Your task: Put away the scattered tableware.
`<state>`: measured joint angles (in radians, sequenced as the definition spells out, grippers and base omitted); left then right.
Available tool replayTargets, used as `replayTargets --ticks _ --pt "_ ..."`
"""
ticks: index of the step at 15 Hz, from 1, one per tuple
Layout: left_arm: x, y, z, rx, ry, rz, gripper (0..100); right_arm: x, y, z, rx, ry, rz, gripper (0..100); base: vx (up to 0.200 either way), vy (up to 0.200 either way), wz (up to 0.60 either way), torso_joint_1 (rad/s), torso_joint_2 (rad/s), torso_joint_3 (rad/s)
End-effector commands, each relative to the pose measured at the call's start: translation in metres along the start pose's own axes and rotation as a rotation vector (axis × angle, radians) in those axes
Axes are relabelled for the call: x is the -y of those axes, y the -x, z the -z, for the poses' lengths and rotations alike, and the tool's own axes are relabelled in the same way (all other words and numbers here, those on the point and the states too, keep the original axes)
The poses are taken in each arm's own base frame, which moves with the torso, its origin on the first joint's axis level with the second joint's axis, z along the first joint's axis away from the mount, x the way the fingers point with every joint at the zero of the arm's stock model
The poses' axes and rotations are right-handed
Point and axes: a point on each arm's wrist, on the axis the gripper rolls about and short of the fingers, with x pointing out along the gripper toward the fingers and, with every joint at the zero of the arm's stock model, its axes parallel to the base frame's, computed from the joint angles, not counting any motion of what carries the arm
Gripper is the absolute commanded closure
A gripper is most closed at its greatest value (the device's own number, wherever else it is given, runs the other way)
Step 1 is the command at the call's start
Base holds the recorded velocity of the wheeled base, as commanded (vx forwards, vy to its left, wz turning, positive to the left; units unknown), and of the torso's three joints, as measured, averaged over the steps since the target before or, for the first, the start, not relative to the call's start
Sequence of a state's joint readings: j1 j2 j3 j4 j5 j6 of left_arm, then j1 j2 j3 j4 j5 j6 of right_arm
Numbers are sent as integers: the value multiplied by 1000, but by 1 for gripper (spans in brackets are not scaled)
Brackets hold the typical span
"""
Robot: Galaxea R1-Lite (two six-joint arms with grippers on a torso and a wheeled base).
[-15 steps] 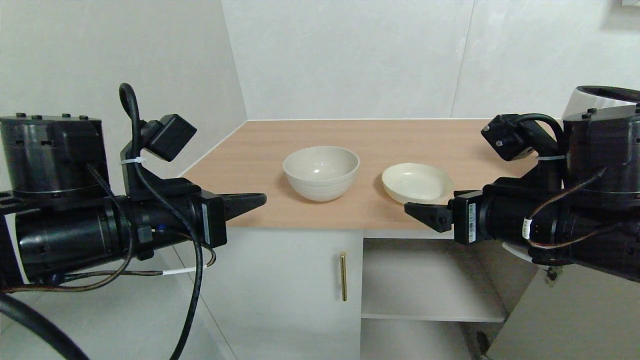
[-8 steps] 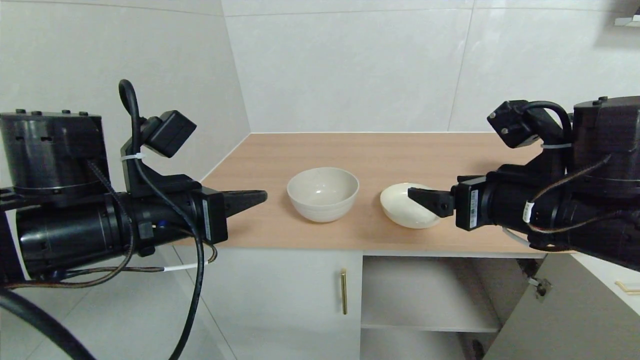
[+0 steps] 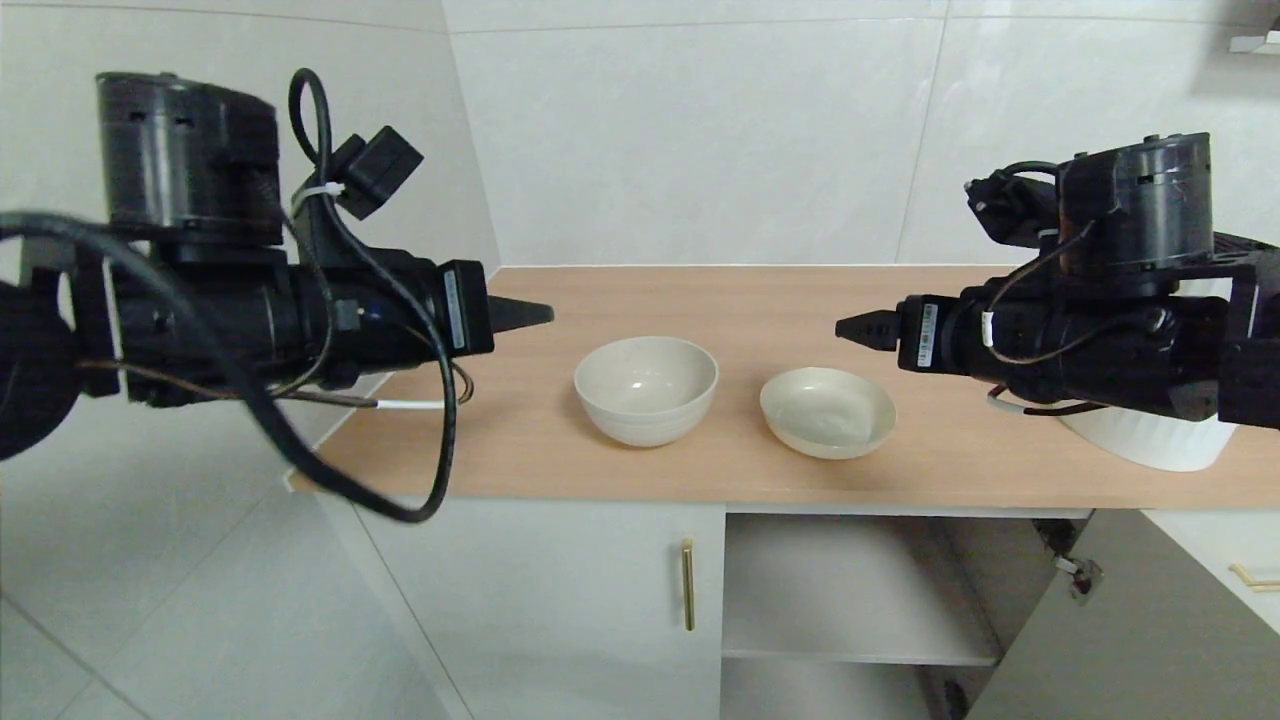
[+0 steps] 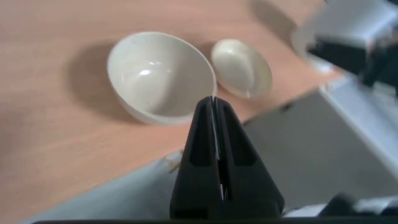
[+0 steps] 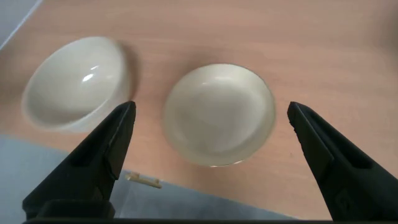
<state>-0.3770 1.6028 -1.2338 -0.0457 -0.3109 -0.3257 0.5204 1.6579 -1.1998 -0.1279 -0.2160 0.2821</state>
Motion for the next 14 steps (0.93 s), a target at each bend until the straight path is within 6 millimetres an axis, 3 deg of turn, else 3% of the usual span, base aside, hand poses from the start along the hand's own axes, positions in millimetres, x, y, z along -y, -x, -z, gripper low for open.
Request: replayTargets --ticks 1,2,4,5,8,11,14 --pt "-19 -47 -13 -64 160 -105 100 2 -13 -2 -11 -16 19 0 0 0 0 0 0 0" --pt "-27 -58 -22 -46 178 -117 100 2 -17 1 -20 -14 23 0 0 0 0 0 0 0" --pt "-37 -71 -21 -53 172 -142 100 3 -19 3 -29 -14 26 0 0 0 0 0 0 0" --pt "-44 -77 -18 -65 160 -158 0 4 -20 3 -30 -14 31 0 0 0 0 0 0 0" --pt "-65 -83 -19 -65 156 -202 0 4 -20 3 -30 -14 34 0 0 0 0 0 0 0" --pt "-75 -99 -3 -132 99 -273 0 4 -21 4 -32 -15 36 0 0 0 0 0 0 0" --pt "-73 -116 12 -163 4 -418 0 4 -21 4 -26 -15 47 0 0 0 0 0 0 0"
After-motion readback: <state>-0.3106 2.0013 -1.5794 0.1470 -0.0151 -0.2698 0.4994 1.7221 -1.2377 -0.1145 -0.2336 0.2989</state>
